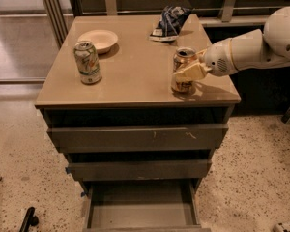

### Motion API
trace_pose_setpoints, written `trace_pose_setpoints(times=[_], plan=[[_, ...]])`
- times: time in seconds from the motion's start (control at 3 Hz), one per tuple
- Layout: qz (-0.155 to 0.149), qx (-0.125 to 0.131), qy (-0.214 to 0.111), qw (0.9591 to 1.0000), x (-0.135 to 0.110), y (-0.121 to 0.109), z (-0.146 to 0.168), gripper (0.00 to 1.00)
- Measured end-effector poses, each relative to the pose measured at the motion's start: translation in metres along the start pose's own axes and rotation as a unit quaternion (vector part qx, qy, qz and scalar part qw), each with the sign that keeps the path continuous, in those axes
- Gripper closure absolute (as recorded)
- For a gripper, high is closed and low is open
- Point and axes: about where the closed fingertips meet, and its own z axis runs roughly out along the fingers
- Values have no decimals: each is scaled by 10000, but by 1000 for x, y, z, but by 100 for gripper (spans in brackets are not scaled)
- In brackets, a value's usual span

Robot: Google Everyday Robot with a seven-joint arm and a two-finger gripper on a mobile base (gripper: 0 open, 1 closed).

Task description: Pick orange can from bottom drawer and place on counter

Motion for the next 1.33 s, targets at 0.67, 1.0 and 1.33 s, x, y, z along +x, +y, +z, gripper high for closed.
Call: trace_pose_setpoints(times=[0.67,1.0,1.33], plan=[[0,-1,0,10000,0,0,0,29],[0,-1,0,10000,0,0,0,6],[0,-1,0,10000,0,0,0,0]])
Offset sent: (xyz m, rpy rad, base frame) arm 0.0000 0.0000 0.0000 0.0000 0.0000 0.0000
